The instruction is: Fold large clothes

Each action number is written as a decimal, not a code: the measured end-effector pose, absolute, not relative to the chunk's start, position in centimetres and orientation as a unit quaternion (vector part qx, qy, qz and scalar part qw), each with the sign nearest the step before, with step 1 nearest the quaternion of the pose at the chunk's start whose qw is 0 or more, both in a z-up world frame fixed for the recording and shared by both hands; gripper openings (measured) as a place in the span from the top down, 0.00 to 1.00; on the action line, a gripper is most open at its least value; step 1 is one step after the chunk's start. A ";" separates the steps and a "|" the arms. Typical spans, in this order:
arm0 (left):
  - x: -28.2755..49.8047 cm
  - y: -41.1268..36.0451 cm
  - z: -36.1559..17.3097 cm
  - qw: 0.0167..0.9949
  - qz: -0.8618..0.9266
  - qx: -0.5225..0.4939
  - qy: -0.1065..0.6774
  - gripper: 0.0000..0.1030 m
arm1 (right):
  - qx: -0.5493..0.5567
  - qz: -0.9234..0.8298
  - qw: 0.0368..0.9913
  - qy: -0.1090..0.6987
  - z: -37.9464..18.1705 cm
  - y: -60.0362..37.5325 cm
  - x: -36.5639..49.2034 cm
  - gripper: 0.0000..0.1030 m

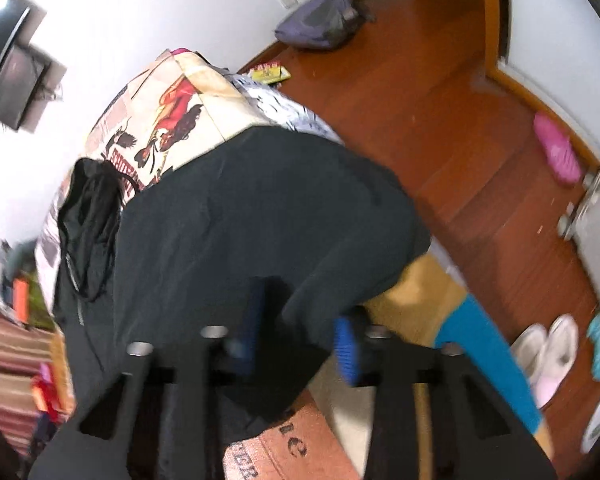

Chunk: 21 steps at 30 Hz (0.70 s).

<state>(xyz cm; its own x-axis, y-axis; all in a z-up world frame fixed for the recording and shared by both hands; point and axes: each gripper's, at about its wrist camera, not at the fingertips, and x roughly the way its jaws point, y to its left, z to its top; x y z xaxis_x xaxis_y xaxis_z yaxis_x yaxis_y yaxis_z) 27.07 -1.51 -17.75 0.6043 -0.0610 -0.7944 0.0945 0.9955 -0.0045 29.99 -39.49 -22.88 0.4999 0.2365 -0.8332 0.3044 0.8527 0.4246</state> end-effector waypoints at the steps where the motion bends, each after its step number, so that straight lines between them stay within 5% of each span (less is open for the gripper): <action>1: 26.9 -1.3 -17.8 0.895 -0.041 0.018 0.443 0.32 | 0.265 -0.019 0.831 0.488 -22.1 -39.4 29.8 0.87; 13: 25.4 0.9 -16.1 0.905 -0.027 0.009 0.424 0.32 | 0.134 0.068 0.907 0.394 -10.3 -31.7 27.6 0.92; 21: 24.2 1.7 -14.3 0.915 -0.030 -0.002 0.402 0.32 | 0.060 0.156 0.900 0.404 -9.8 -23.1 26.6 0.92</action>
